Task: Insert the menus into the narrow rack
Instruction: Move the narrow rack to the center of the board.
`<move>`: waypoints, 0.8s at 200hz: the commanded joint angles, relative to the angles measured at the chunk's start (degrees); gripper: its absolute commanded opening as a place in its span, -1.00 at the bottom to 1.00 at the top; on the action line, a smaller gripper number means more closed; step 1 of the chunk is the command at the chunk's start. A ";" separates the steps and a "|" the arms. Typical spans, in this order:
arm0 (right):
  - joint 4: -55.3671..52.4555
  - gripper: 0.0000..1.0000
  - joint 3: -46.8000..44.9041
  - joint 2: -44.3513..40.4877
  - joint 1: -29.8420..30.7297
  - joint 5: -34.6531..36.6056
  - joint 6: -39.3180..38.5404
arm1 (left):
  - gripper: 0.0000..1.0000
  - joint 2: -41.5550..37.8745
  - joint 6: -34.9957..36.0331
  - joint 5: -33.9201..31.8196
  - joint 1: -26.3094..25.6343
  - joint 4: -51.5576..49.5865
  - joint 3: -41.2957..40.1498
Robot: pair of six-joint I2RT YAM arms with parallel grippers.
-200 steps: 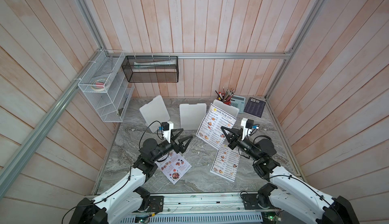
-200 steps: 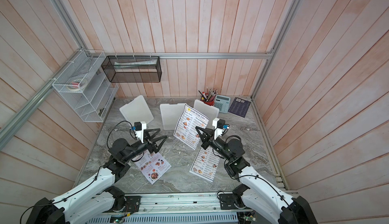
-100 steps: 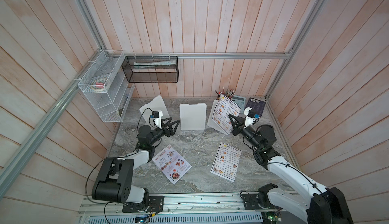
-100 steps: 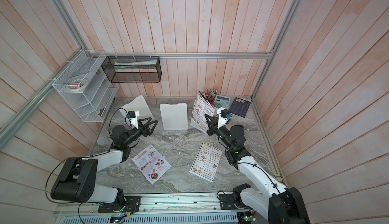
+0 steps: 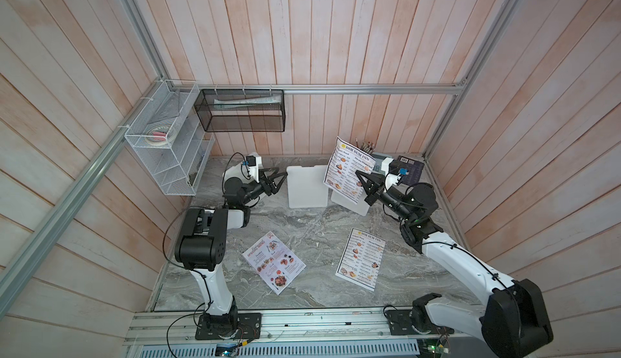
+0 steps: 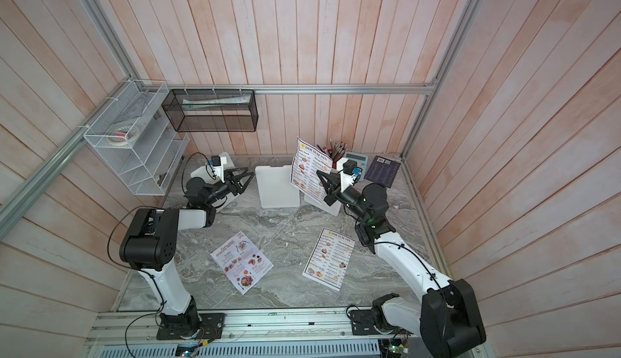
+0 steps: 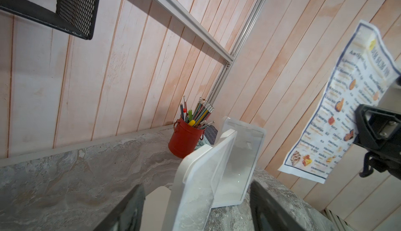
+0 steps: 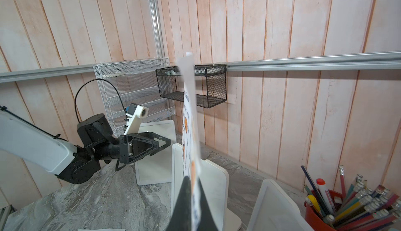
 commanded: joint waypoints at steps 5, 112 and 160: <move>2.97 -1.00 -2.03 -3.05 -0.36 -2.04 0.06 | 0.53 1.94 3.20 1.24 -0.32 -4.95 3.20; 4.54 -1.00 -7.26 -8.39 -0.60 -2.32 2.35 | -0.39 3.65 6.52 4.43 -4.22 -6.79 4.13; 4.30 -1.00 -7.60 -9.31 -0.69 -2.38 2.97 | -0.67 1.33 3.81 8.03 -4.31 -1.63 -0.87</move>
